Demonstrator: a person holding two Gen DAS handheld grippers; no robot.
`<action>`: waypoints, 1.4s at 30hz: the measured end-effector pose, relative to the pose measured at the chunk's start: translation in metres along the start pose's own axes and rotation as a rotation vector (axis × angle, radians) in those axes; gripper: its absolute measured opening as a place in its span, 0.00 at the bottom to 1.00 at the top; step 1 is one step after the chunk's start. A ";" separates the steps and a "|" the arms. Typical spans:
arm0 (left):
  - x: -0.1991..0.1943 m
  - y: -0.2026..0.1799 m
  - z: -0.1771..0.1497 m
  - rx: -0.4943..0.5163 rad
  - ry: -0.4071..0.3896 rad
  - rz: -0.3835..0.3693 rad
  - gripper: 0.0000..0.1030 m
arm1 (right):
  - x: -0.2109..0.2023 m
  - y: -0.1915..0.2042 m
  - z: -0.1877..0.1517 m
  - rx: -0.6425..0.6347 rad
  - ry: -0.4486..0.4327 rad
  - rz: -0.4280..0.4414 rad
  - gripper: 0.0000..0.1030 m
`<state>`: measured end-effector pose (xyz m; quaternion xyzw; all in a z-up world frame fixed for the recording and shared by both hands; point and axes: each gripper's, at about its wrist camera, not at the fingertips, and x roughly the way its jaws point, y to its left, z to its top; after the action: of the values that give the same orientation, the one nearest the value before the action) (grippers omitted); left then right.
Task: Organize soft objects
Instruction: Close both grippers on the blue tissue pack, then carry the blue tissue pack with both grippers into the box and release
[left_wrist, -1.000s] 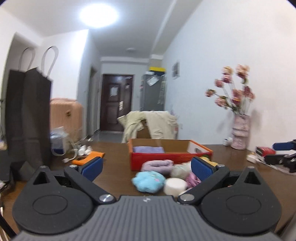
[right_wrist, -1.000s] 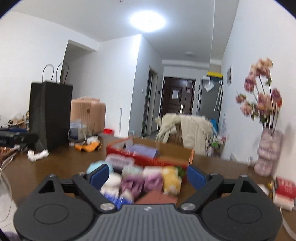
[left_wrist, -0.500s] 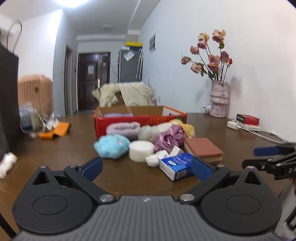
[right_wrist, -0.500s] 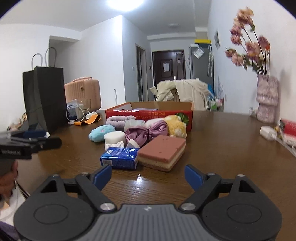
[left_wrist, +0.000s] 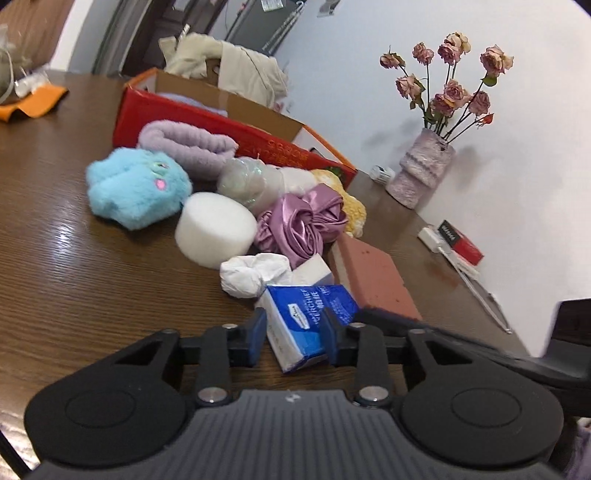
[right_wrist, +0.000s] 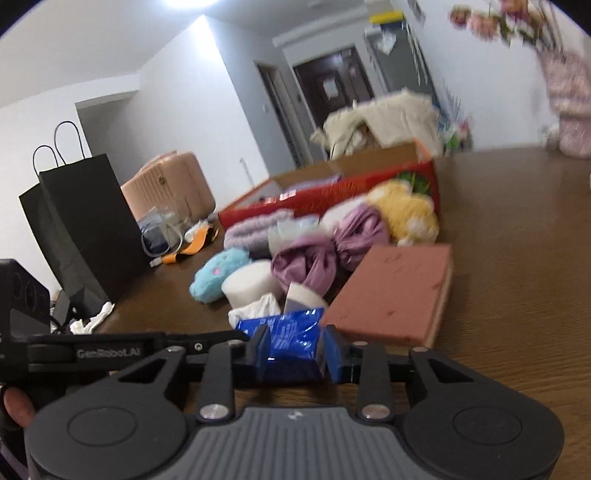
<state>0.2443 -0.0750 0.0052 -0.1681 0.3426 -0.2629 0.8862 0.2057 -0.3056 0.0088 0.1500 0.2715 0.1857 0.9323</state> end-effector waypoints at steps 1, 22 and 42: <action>0.001 0.002 0.001 -0.008 0.009 -0.003 0.27 | 0.006 -0.002 0.000 0.014 0.025 0.000 0.28; 0.074 0.004 0.242 0.067 -0.119 -0.024 0.25 | 0.092 -0.022 0.214 -0.015 -0.023 0.069 0.19; 0.209 0.049 0.312 0.116 0.073 0.166 0.40 | 0.283 -0.099 0.302 -0.012 0.209 -0.128 0.24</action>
<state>0.6094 -0.1203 0.0948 -0.0778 0.3716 -0.2140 0.9000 0.6232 -0.3259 0.0876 0.1067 0.3751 0.1418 0.9098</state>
